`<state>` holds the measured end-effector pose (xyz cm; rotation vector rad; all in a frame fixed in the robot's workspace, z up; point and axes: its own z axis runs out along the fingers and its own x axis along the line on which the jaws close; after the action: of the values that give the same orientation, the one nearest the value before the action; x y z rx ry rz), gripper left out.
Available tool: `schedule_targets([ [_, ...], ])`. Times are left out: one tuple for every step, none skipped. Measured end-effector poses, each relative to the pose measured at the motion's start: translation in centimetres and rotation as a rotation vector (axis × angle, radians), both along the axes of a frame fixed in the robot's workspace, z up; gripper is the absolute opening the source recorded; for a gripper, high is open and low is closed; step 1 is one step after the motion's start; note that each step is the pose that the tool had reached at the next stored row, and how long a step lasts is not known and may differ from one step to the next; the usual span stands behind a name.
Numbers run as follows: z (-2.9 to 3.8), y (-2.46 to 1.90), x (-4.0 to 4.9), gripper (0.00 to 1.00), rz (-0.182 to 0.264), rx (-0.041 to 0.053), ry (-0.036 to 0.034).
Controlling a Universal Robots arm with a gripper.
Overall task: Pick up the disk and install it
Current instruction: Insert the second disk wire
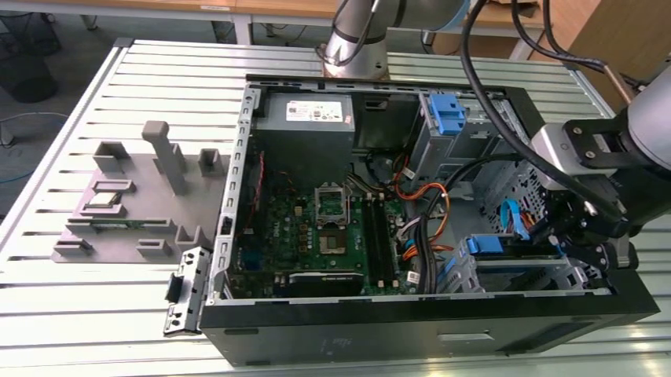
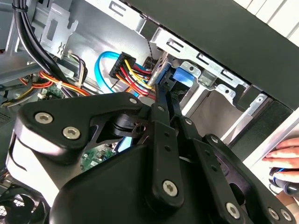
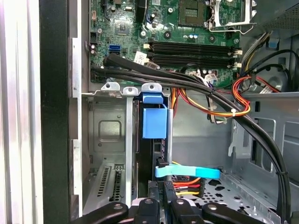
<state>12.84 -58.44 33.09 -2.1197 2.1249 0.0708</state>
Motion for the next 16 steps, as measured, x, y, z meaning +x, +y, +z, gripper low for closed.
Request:
schedule_targets([
  [0.00, -0.01, -0.01, 0.16, 0.000, -0.0006, 0.0000],
  [0.00, -0.01, -0.01, 0.16, 0.000, -0.0009, 0.0000],
  [-0.01, -0.01, -0.01, 0.16, 0.000, -0.0010, 0.0000],
  [-0.06, 0.00, -0.02, 0.16, 0.000, -0.0008, 0.0000],
  [-0.16, 0.00, -0.02, 0.16, 0.000, -0.0007, 0.0000],
  [-0.19, 0.00, -0.03, 0.16, 0.000, -0.0012, 0.0000],
  [-0.19, 0.00, -0.03, 0.16, 0.000, -0.0012, 0.0001],
  [-0.19, 0.00, -0.03, 0.16, 0.000, -0.0014, 0.0000],
  [-0.19, 0.00, -0.03, 0.16, 0.000, -0.0014, 0.0000],
  [-0.20, 0.00, -0.03, 0.16, 0.000, -0.0013, 0.0000],
  [-0.20, 0.00, -0.03, 0.16, 0.000, -0.0012, 0.0000],
  [-0.21, 0.00, -0.03, 0.16, 0.000, -0.0010, 0.0002],
  [-0.22, -0.01, -0.03, 0.17, 0.000, -0.0009, 0.0001],
  [-0.22, -0.01, -0.03, 0.17, 0.000, -0.0010, 0.0000],
  [-0.22, -0.01, -0.03, 0.24, 0.000, -0.0011, 0.0000],
  [-0.21, -0.01, -0.03, 0.24, 0.000, -0.0010, 0.0000],
])
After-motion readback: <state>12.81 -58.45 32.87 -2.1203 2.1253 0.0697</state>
